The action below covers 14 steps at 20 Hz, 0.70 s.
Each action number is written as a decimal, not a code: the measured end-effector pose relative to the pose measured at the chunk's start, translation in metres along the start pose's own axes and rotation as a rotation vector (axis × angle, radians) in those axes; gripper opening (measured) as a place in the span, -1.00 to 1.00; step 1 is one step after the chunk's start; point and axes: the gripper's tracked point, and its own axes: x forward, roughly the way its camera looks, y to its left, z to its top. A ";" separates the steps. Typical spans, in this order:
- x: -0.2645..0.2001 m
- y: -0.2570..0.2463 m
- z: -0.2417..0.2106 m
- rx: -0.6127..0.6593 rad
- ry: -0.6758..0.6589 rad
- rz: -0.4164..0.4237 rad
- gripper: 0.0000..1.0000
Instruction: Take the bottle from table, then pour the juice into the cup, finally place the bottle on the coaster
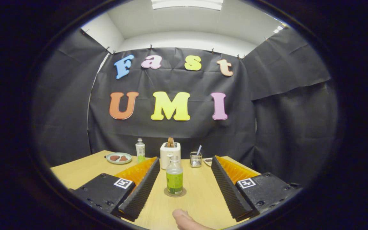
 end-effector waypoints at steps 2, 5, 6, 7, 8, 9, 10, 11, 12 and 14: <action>-0.016 -0.011 -0.004 -0.011 0.028 -0.027 1.00; -0.037 -0.009 -0.013 -0.012 0.069 0.005 1.00; -0.043 -0.010 -0.016 -0.012 0.079 0.015 1.00; -0.047 -0.010 -0.019 -0.013 0.090 0.023 1.00; -0.052 -0.011 -0.023 -0.014 0.104 0.034 1.00; -0.057 -0.012 -0.027 -0.016 0.117 0.045 1.00; -0.060 -0.012 -0.031 -0.020 0.131 0.052 1.00; -0.064 -0.015 -0.034 -0.021 0.141 0.054 1.00; -0.066 -0.020 -0.038 -0.015 0.150 0.054 1.00; -0.070 -0.028 -0.050 0.003 0.168 0.051 1.00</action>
